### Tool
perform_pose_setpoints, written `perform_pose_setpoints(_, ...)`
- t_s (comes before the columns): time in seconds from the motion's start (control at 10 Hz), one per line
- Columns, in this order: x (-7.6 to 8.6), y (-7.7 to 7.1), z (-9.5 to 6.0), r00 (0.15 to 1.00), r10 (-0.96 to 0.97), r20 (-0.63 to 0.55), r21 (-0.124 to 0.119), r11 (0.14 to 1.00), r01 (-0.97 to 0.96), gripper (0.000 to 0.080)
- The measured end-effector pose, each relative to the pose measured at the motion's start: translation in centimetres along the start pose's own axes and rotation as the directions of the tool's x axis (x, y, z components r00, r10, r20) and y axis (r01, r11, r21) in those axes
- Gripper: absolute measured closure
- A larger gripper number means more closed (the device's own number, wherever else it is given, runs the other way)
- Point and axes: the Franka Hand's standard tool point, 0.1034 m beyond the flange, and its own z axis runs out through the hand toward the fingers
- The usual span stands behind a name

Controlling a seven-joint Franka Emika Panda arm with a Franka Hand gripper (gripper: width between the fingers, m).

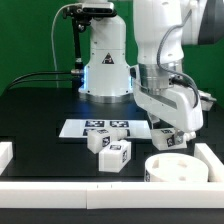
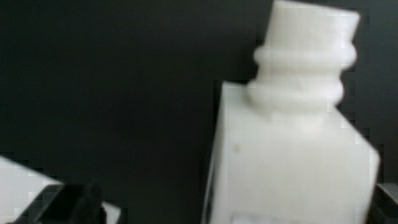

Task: Assemble stool

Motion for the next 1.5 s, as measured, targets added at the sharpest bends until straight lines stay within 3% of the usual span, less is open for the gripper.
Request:
perform_pose_setpoints(0.1, 0.1, 0.0, -0.1, 1.0, -0.001, -0.001, 0.001, 1.0, 0.001, 0.015)
perform_pose_setpoints(0.2, 0.1, 0.0, 0.0, 1.0, -0.001, 0.0, 0.0, 1.0, 0.001, 0.0248)
perform_pose_setpoints(0.3, 0.1, 0.0, 0.0, 1.0, -0.001, 0.0, 0.0, 1.0, 0.001, 0.0248)
perform_pose_setpoints(0.4, 0.1, 0.0, 0.0, 1.0, -0.002, -0.001, 0.001, 1.0, 0.002, 0.0431)
perform_pose_setpoints(0.5, 0.1, 0.0, 0.0, 1.0, -0.002, -0.001, 0.001, 1.0, 0.002, 0.0466)
perform_pose_setpoints(0.7, 0.1, 0.1, -0.2, 0.987, -0.158, 0.006, -0.004, 0.987, 0.158, 0.0466)
perform_pose_setpoints(1.0, 0.2, 0.2, -1.5, 0.935, -0.355, 0.005, 0.011, 0.935, 0.355, 0.0466)
perform_pose_setpoints(1.4, 0.2, 0.4, -1.5, 0.922, -0.388, 0.003, 0.009, 0.922, 0.388, 0.0466)
perform_pose_setpoints(1.5, -0.6, 0.3, -1.3, 0.865, -0.502, -0.001, -0.015, 0.865, 0.502, 0.0466)
